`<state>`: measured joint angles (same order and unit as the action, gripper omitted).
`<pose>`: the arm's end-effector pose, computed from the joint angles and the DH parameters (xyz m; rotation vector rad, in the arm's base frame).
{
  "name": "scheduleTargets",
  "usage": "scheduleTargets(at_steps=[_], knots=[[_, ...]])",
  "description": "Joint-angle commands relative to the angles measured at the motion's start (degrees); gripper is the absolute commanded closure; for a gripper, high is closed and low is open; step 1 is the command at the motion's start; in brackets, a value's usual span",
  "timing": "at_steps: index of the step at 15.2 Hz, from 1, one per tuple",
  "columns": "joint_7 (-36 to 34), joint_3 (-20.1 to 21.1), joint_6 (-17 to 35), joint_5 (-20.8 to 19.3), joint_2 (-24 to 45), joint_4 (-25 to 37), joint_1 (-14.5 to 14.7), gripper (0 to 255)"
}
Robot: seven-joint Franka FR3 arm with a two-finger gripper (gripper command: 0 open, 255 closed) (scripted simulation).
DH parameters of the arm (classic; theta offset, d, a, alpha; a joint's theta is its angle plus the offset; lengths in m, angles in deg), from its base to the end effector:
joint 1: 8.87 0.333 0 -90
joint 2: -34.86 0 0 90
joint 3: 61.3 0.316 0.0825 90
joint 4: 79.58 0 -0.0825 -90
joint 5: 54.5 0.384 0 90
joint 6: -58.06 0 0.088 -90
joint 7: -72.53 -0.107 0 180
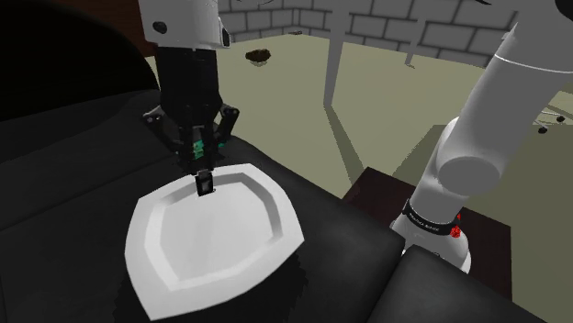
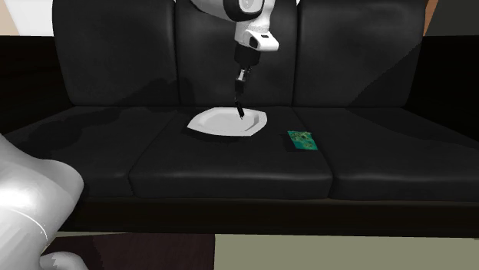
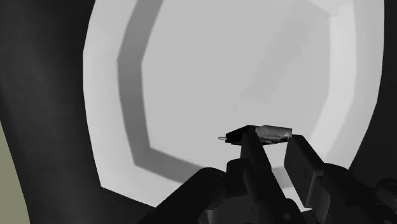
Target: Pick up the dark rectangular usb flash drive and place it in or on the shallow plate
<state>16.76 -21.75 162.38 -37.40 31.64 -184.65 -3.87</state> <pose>0.3724 0.4106 0.5474 -2.9174 0.3900 0.2594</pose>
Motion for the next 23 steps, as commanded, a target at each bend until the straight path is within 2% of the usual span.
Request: scheduleTargets(at_steps=[1,12,14,15,17,23], knots=[[0.01,0.23,1.64,0.02,0.16,-1.43,0.17,255],[1.33,0.85,9.87,-0.11,1.64,-8.54,0.51,255],[1.39,0.83,9.75,0.05,1.43,-8.59,0.51,255],[1.39,0.83,9.75,0.05,1.43,-8.59,0.51,0],[-11.11,3.52,-0.74,-8.54,7.44,0.28,2.82,0],[-11.5,3.48,2.73,-8.81,7.98,-2.93,3.59,0]])
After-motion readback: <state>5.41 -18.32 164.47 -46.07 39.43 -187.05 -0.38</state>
